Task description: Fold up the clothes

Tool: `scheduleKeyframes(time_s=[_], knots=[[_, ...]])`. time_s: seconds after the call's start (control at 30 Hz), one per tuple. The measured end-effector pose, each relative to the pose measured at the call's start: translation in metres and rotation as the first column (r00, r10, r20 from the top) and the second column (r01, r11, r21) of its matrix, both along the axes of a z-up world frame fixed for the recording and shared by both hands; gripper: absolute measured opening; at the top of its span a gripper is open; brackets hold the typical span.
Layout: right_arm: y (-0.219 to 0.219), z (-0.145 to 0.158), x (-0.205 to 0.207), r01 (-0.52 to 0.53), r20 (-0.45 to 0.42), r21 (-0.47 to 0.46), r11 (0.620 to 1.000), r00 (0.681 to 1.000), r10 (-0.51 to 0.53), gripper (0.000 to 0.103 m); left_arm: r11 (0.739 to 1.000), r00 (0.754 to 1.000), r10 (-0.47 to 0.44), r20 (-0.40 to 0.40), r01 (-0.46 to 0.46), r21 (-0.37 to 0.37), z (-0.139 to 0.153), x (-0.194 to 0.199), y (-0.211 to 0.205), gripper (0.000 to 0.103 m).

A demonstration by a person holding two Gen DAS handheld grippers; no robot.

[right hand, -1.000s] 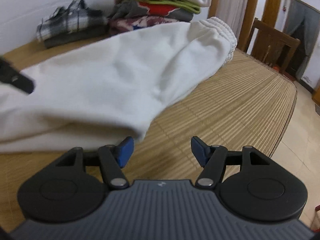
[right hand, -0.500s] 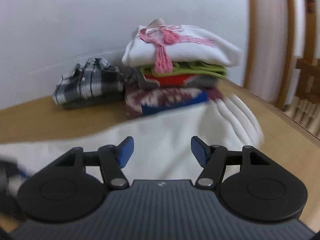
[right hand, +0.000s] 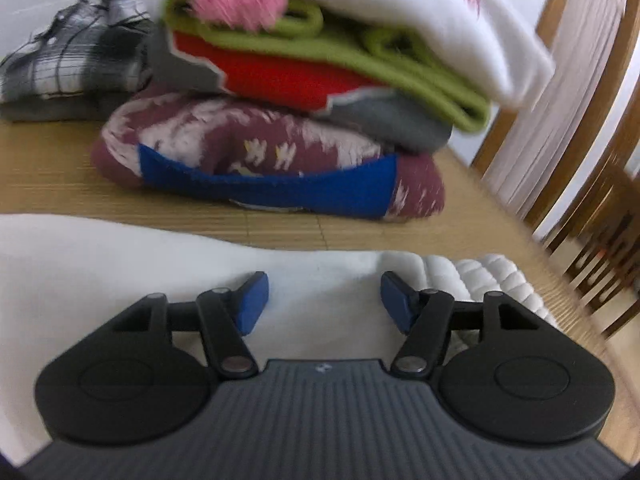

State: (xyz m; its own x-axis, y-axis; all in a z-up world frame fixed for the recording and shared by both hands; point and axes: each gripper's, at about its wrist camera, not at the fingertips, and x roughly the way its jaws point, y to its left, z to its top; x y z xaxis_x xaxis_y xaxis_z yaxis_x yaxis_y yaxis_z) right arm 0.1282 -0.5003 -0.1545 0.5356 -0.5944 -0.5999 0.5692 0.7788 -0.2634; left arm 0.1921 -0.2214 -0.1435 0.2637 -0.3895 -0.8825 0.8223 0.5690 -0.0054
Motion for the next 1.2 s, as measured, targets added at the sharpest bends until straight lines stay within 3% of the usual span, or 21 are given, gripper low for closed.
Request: scheduleKeyframes(time_s=[0.13,0.23,0.27,0.33,0.4,0.57,0.73,0.83,0.97,1.0,1.07,1.2], knots=[[0.007,0.021,-0.017,-0.054,0.070,-0.016,0.998,0.996,0.055,0.065,0.989,0.989,0.136,0.058,-0.132,-0.059,0.008,0.042,0.002,0.090],[0.002,-0.007,-0.008,-0.025,-0.002,-0.034,0.999,1.000,0.025,0.065,0.975,0.970,0.221,0.100,-0.220,-0.013,-0.008,0.074,0.005,0.090],[-0.006,-0.018,-0.008,-0.036,0.011,-0.017,0.999,0.999,0.036,0.065,0.970,0.964,0.240,0.113,-0.243,0.011,-0.016,0.082,0.007,0.090],[-0.012,-0.025,-0.009,-0.037,0.051,-0.017,0.999,0.998,0.038,0.065,0.962,0.958,0.272,0.092,-0.274,0.012,-0.027,0.093,0.019,0.099],[-0.001,-0.017,-0.004,-0.024,0.017,-0.054,0.998,1.000,0.025,0.065,0.953,0.951,0.303,0.053,-0.304,0.005,-0.030,0.099,0.030,0.096],[0.048,0.013,-0.022,-0.017,0.051,-0.055,0.998,0.998,0.020,0.066,0.949,0.944,0.315,0.098,-0.317,0.005,-0.014,0.091,0.071,0.092],[0.146,0.040,-0.046,-0.158,0.124,0.033,0.987,0.980,0.153,0.067,0.931,0.912,0.346,0.221,-0.362,0.036,0.008,0.103,0.155,0.092],[0.235,0.040,-0.043,-0.313,0.141,0.103,0.944,0.944,0.298,0.067,0.912,0.885,0.378,0.271,-0.407,0.055,0.016,0.122,0.217,0.093],[0.372,0.033,-0.016,-0.508,0.138,0.099,0.855,0.858,0.494,0.069,0.872,0.862,0.426,0.275,-0.472,0.130,0.000,0.160,0.309,0.092],[0.403,0.031,-0.008,-0.544,0.138,0.101,0.833,0.837,0.530,0.069,0.863,0.860,0.443,0.253,-0.486,0.138,-0.004,0.169,0.330,0.094],[0.451,0.029,0.011,-0.605,0.163,0.144,0.783,0.795,0.585,0.069,0.859,0.857,0.486,0.171,-0.504,0.087,-0.006,0.181,0.378,0.097],[0.521,0.028,0.057,-0.700,0.165,0.204,0.684,0.713,0.681,0.069,0.855,0.856,0.517,-0.029,-0.518,-0.040,0.006,0.195,0.430,0.097]])
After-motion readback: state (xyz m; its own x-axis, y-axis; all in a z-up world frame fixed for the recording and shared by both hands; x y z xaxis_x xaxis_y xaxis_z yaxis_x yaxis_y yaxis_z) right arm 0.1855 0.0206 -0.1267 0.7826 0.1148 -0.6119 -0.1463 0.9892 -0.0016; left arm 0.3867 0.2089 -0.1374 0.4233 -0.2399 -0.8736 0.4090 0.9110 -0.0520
